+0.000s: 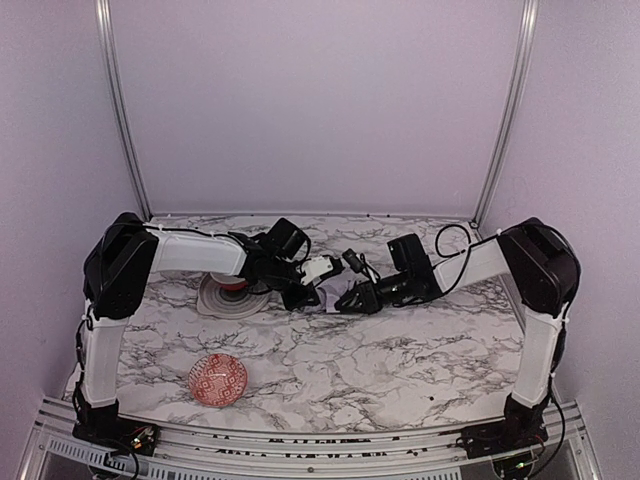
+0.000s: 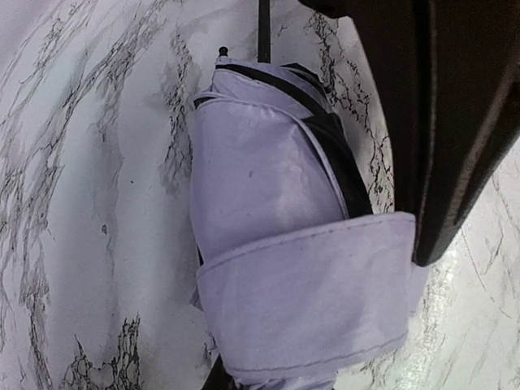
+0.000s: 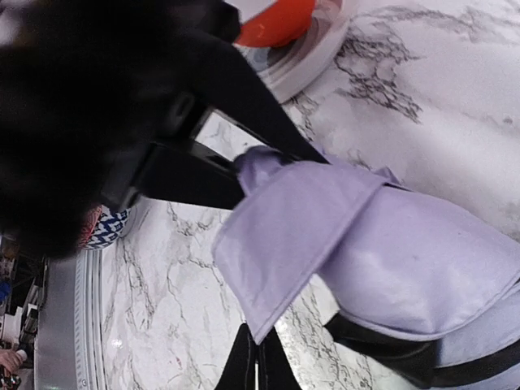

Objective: Put away the umbrella

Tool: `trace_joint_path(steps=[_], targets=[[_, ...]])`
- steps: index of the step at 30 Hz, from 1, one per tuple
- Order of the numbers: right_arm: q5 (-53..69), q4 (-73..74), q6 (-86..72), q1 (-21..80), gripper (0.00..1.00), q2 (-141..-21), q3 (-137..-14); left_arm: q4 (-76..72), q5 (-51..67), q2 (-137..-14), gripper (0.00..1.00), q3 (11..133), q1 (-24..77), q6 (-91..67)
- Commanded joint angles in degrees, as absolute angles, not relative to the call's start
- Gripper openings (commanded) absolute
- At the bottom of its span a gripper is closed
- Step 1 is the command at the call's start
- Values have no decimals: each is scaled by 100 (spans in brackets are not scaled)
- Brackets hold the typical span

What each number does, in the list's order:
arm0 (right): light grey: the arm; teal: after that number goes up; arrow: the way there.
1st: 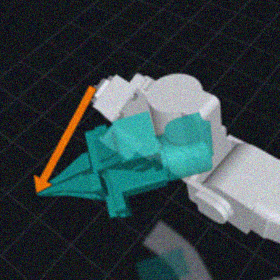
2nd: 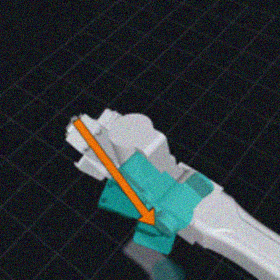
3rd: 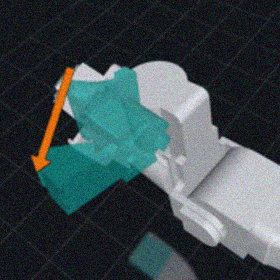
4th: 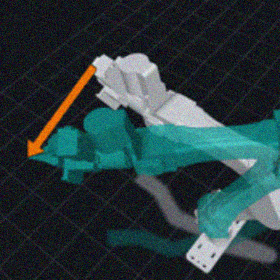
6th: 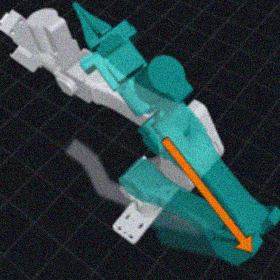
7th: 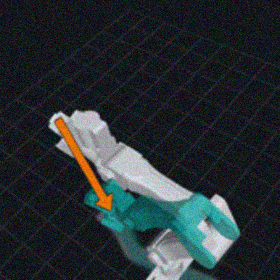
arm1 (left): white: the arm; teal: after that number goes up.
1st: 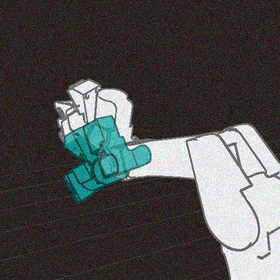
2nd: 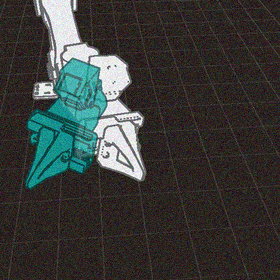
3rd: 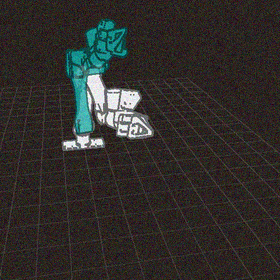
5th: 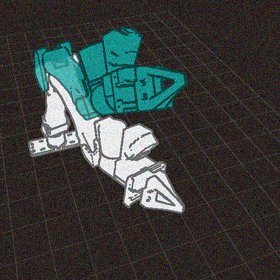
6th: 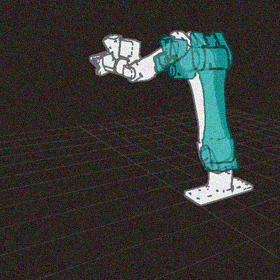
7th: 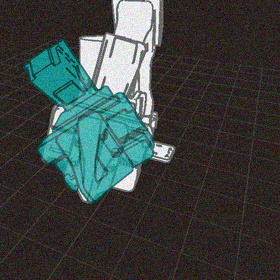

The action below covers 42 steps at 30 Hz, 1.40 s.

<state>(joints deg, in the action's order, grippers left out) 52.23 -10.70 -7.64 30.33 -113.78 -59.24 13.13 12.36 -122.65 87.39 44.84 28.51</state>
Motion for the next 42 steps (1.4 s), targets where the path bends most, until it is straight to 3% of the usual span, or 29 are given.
trace_joint_path(steps=[1,8,16,26,31,42], targets=[[5328,-1216,-569,3183,0,-10929,-5866,1895,1659,-12704,0,8982,4269,1771],[5296,-469,-3,3500,0,-10873,-5803,1486,2008,-12789,0,9052,3941,905],[3470,-130,207,3513,0,-10872,-5388,1312,2551,-12824,0,9070,3631,689],[2059,-1029,358,3583,0,-10972,-5293,275,3634,-12284,0,8503,3492,0],[2098,-1811,390,3609,0,-10875,-5004,-173,3986,-12132,0,8317,3451,-319],[2290,-2023,501,3633,0,-11316,-5232,-1199,4371,-11828,0,7893,3460,-802]])
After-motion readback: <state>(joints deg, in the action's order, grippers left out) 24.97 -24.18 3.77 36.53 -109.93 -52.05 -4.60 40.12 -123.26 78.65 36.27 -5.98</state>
